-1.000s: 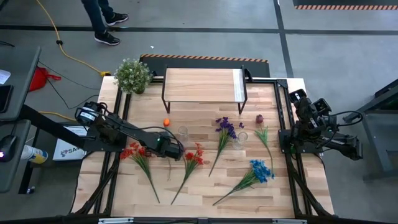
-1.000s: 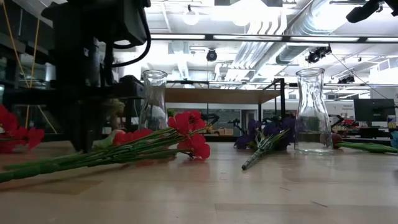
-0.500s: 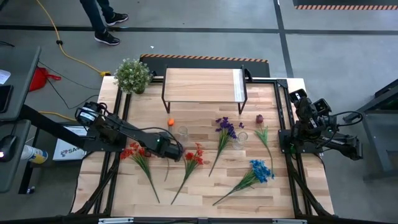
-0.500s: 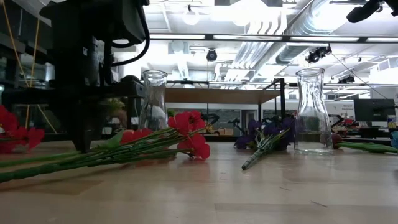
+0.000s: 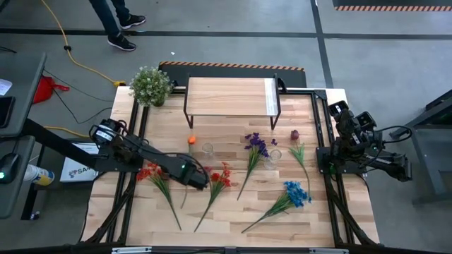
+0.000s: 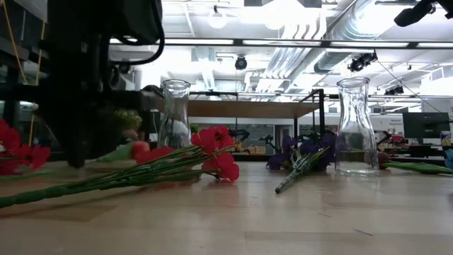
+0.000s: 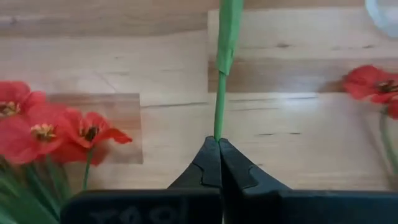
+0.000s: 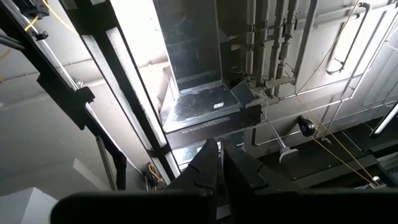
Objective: Pick and place flowers into a vace then onto a shelf
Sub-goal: Put the orange tulip into the left transparent vase
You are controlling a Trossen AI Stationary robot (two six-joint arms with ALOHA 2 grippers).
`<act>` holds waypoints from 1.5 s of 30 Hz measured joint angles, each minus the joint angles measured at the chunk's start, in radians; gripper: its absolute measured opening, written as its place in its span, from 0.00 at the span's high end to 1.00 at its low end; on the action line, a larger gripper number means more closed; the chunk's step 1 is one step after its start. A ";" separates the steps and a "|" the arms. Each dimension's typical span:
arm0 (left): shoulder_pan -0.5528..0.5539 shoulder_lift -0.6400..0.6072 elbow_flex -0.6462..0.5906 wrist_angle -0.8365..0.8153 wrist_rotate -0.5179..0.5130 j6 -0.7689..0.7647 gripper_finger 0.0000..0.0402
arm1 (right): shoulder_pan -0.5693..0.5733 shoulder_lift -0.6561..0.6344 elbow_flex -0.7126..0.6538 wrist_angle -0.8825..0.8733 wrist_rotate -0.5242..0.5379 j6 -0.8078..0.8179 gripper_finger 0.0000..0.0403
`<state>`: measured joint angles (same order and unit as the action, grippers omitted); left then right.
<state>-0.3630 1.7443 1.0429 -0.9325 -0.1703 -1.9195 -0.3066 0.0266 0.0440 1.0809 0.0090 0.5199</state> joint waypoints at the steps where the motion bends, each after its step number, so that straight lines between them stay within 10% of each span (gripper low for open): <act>1: 0.000 0.000 0.009 -0.019 0.000 0.000 0.95 | 0.000 0.000 0.000 0.000 0.000 0.003 0.97; 30: -0.236 -0.005 0.433 -0.525 -0.011 -0.286 0.95 | 0.000 0.000 0.000 0.000 -0.014 0.049 0.97; 45: -0.308 -0.006 0.681 -0.638 -0.438 -0.318 0.95 | 0.000 0.000 0.000 0.000 -0.030 0.059 0.97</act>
<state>-0.6705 1.7378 1.7239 -1.5707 -0.6078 -2.2371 -0.3069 0.0269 0.0440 1.0809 -0.0210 0.5793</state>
